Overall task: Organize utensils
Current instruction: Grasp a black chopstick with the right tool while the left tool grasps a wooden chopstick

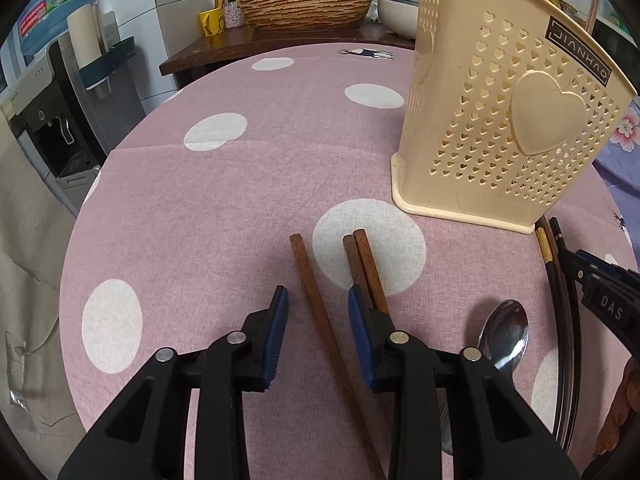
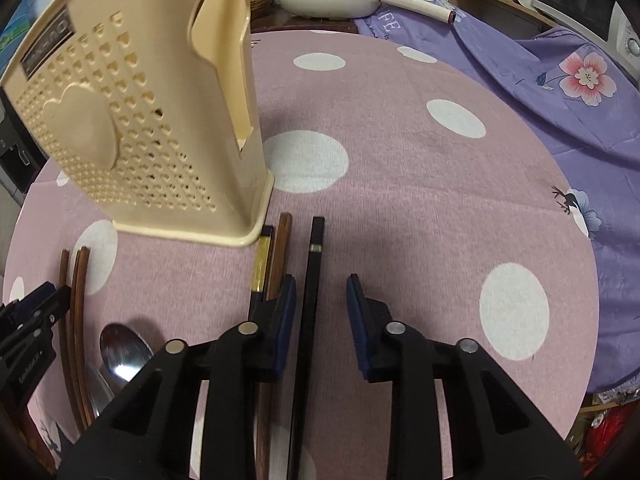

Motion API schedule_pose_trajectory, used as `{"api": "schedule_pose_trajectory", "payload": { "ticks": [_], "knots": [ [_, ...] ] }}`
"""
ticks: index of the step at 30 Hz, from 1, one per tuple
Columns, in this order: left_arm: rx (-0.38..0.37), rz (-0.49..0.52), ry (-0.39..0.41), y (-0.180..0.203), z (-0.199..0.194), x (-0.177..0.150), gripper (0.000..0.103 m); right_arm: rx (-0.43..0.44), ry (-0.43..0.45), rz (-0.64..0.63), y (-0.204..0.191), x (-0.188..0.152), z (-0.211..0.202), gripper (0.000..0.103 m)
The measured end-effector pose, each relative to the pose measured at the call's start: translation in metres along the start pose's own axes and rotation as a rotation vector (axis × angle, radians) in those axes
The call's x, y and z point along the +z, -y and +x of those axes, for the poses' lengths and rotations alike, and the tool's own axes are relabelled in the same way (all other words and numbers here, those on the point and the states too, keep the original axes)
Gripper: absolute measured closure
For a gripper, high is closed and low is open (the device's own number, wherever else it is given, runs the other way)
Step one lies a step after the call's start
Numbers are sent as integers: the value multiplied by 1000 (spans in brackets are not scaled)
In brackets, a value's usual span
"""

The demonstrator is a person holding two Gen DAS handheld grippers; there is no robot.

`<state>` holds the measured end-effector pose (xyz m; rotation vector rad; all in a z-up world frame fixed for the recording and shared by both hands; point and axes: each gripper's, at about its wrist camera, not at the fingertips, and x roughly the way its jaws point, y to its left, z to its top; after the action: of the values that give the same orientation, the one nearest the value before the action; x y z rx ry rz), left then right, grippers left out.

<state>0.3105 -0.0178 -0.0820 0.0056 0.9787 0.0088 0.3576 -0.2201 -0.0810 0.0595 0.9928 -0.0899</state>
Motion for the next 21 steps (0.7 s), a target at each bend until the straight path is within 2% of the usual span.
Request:
{"api": "schedule_pose_trajectory", "payload": {
  "ticks": [6, 8, 15, 21],
  "knots": [
    [-3, 18, 5, 8, 0, 0, 90, 0, 10, 5, -4, 5, 4, 93],
    [-2, 25, 8, 10, -1, -1, 93, 2, 13, 7, -4, 5, 4, 94],
    [-19, 14, 8, 8, -1, -1, 93, 34, 19, 25, 1, 4, 4, 95],
    [-62, -18, -2, 1, -1, 1, 93, 105, 30, 76, 12, 2, 3, 95]
  ]
}}
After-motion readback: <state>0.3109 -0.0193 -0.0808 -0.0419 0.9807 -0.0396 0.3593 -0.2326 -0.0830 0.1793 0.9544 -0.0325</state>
